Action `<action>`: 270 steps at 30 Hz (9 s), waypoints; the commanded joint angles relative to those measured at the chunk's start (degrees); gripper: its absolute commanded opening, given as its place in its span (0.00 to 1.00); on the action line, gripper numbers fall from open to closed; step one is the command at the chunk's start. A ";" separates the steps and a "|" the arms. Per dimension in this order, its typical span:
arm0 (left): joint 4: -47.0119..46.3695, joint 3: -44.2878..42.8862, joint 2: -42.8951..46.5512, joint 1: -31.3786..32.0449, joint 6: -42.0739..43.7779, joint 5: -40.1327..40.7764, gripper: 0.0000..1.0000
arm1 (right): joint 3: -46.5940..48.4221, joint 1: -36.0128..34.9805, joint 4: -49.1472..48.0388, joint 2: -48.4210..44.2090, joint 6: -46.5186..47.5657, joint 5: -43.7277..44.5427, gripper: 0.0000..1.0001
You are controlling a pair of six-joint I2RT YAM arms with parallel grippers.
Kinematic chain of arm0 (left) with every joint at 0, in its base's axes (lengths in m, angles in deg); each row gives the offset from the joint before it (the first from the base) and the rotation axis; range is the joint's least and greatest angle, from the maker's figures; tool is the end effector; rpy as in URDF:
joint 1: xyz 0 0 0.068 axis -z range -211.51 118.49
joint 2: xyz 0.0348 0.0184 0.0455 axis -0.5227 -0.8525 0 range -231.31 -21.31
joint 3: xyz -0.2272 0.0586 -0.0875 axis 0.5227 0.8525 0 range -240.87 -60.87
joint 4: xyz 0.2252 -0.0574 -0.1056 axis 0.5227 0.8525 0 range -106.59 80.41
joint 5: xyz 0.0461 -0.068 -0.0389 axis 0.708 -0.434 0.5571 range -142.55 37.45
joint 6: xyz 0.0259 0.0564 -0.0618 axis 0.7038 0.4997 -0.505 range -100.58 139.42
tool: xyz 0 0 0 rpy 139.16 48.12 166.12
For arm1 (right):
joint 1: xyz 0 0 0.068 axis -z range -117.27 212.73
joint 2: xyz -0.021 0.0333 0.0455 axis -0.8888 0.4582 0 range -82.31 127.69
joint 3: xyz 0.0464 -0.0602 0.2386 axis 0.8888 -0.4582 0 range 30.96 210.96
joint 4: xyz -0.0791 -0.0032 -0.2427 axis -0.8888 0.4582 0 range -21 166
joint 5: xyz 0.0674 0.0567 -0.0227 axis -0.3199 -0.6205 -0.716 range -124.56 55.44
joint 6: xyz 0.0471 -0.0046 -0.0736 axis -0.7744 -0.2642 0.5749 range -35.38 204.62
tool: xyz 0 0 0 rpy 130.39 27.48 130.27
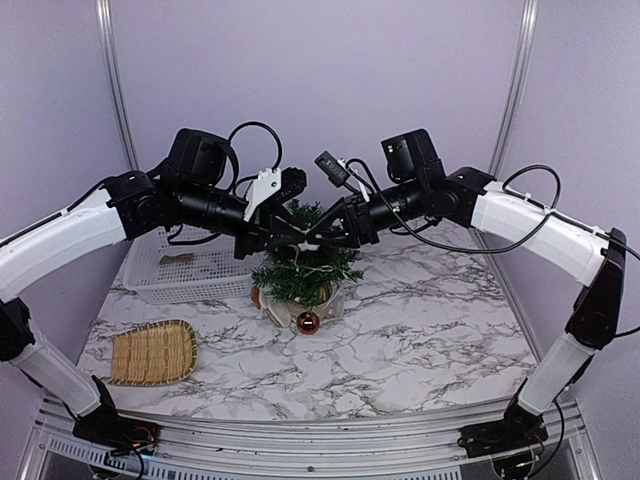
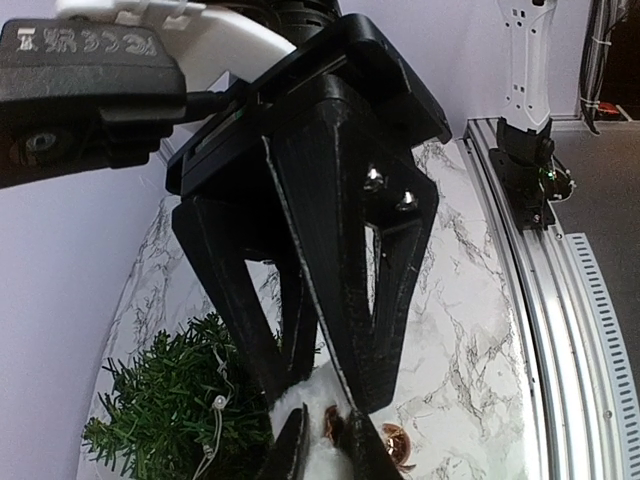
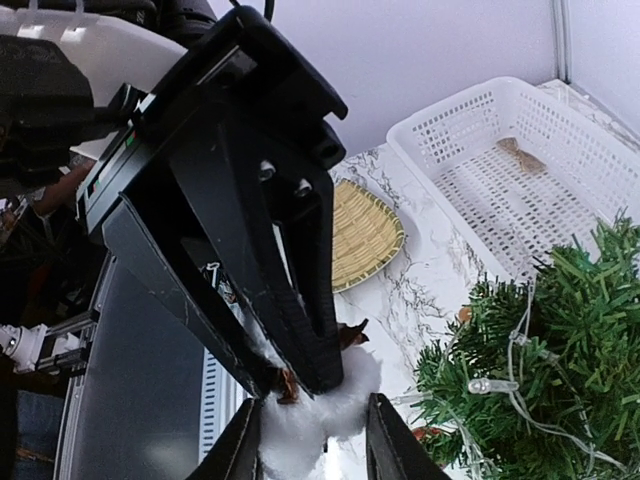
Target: Decorate the small christmas tree
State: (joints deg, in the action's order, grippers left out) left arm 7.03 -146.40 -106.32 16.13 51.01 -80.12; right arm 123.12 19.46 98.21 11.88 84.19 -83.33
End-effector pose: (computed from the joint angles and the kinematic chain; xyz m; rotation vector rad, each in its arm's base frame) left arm 0.2216 -0.2964 0.3594 1.4927 1.3056 -0.6562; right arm 0.2403 0.3063 0.3402 -1.2821 1.7819 1.3407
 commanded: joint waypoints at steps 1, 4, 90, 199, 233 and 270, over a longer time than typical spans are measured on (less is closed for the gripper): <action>0.73 -2.30 -0.58 0.23 1.11 0.30 0.13 | 2.09 -0.48 1.28 -0.14 1.96 1.50 0.20; 0.81 -2.35 -0.75 0.23 1.19 0.57 0.13 | 1.97 -0.45 0.88 -0.40 2.02 2.09 0.01; -27.36 12.24 4.86 -9.05 -25.57 24.34 0.99 | -32.61 -1.59 -40.37 -15.60 -6.73 48.49 0.00; -28.07 16.01 3.45 -13.51 -26.14 21.82 0.99 | -25.88 5.80 -29.39 -9.05 -10.56 39.65 0.59; -11.00 11.89 -0.45 -26.06 -48.54 29.88 0.99 | -24.14 6.70 -30.35 -9.93 -9.43 36.54 0.61; 3.61 -5.45 -37.19 -44.46 -34.67 29.23 0.99 | -21.01 7.77 -23.58 -13.04 -8.81 40.25 0.82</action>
State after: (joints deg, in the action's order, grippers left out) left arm 9.00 -150.47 -141.56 -27.43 13.15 -49.10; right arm 99.04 26.65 73.60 -0.90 74.86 -44.01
